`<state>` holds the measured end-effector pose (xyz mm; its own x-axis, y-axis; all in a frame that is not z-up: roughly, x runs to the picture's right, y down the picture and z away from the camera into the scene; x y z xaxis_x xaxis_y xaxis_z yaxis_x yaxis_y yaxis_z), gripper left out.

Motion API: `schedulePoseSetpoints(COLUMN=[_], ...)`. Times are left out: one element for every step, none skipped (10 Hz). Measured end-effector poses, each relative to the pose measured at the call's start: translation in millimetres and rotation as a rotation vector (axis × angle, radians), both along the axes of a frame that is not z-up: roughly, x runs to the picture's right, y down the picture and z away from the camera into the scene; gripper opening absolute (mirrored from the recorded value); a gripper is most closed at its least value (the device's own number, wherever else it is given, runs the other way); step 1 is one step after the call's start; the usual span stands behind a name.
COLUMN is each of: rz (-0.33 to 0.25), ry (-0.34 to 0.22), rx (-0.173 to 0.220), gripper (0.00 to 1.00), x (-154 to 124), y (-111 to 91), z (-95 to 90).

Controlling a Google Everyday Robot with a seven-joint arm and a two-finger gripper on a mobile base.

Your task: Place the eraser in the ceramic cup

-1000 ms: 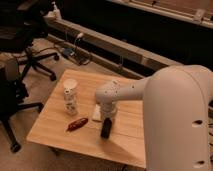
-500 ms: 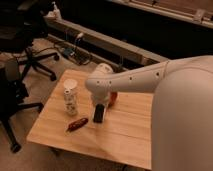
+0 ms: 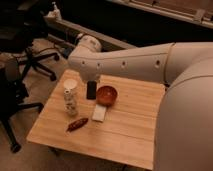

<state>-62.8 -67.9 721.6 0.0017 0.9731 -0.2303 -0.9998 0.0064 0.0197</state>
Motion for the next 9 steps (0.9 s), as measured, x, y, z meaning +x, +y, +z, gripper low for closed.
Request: schedulePoseSetpoints(rz=[-0.014, -0.028, -0.035, -0.043, -0.055, -0.072, -0.093, -0.106, -0.122], ry=[0.01, 0.019, 0.029, 0.036, 0.033, 0.021, 0.007, 0.0, -0.007], rx=[0.022, 0.046, 0.066, 0.08, 0.091, 0.103, 0.12, 0.132, 0.147], gripper=[0.0, 0.0, 0.0, 0.0, 0.0, 0.0, 0.0, 0.0, 0.0], x=[-2.7, -9.0, -12.4, -15.5, -22.2, -32.9, -45.8, -52.7, -61.3], y=[-16.0, -33.7, -49.8, -64.0, -75.0, -84.7, -96.7, -105.3, -115.9], z=[-0.4, -0.1, 0.2, 2.1, 4.7, 7.5, 11.2, 13.1, 16.1])
